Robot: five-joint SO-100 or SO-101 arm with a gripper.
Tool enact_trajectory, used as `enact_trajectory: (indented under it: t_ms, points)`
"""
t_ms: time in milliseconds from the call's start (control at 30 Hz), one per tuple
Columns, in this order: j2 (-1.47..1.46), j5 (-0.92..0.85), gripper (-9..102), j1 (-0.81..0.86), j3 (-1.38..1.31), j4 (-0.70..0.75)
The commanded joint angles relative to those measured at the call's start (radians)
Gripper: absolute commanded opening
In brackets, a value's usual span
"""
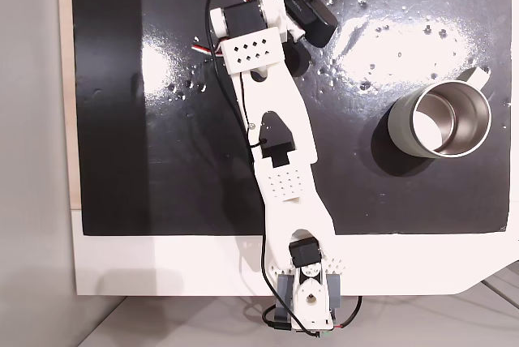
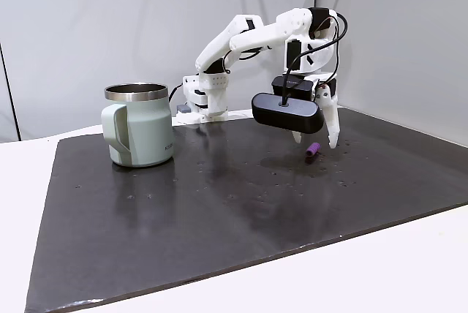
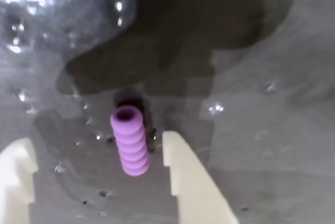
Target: Grasp a pengrip and put it in the cup.
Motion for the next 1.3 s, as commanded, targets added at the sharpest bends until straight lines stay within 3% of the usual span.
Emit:
enact_trajectory:
  t_ms: [0, 500, 900, 1167, 1267]
  points:
    - [0.049, 0.028, 24, -0.032, -0.003, 0.009]
    - [-0.002, -0.020, 22, -0.115, 0.098, 0.008]
    - [-0.078, -0.101, 18, -0.089, 0.100, -0.069]
    - [-0.109, -0.127, 1, -0.066, 0.100, -0.098]
    - [-0.109, -0.135, 0, -0.052, 0.098, -0.106]
